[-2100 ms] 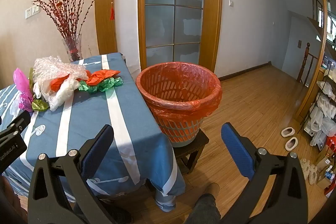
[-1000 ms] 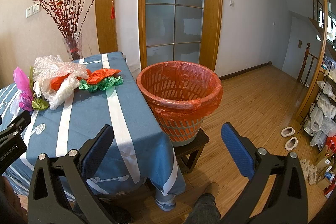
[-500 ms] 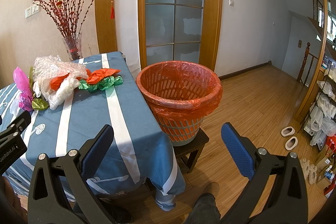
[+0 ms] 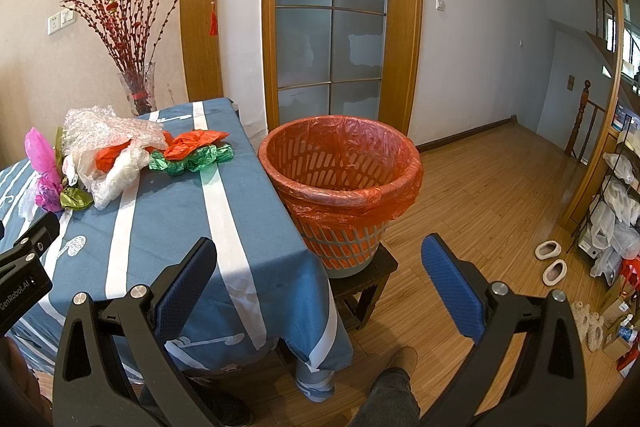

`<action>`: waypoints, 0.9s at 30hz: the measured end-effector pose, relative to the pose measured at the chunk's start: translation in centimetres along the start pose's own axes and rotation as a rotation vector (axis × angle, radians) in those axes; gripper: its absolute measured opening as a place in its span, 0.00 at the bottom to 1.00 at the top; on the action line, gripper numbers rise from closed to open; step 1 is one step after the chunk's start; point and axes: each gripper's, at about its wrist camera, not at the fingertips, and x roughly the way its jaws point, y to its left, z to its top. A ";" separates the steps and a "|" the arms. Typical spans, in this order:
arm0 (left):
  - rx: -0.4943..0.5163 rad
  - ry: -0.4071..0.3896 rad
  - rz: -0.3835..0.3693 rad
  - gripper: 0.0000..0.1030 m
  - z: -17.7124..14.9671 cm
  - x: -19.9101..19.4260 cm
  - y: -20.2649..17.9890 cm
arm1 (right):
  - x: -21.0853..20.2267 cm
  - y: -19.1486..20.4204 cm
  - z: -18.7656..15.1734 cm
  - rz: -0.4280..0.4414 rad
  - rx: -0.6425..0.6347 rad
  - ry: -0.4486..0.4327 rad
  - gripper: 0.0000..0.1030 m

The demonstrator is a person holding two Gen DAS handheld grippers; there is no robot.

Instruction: Collect trash

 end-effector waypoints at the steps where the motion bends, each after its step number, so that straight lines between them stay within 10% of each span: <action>1: 0.000 0.000 0.000 0.96 0.0 0.0 0.0 | 0.0 0.0 0.0 0.000 0.000 0.000 0.98; 27: -0.004 0.011 -0.001 0.96 0.0 0.1 0.0 | 0.5 0.3 -0.1 -0.003 -0.003 0.007 0.98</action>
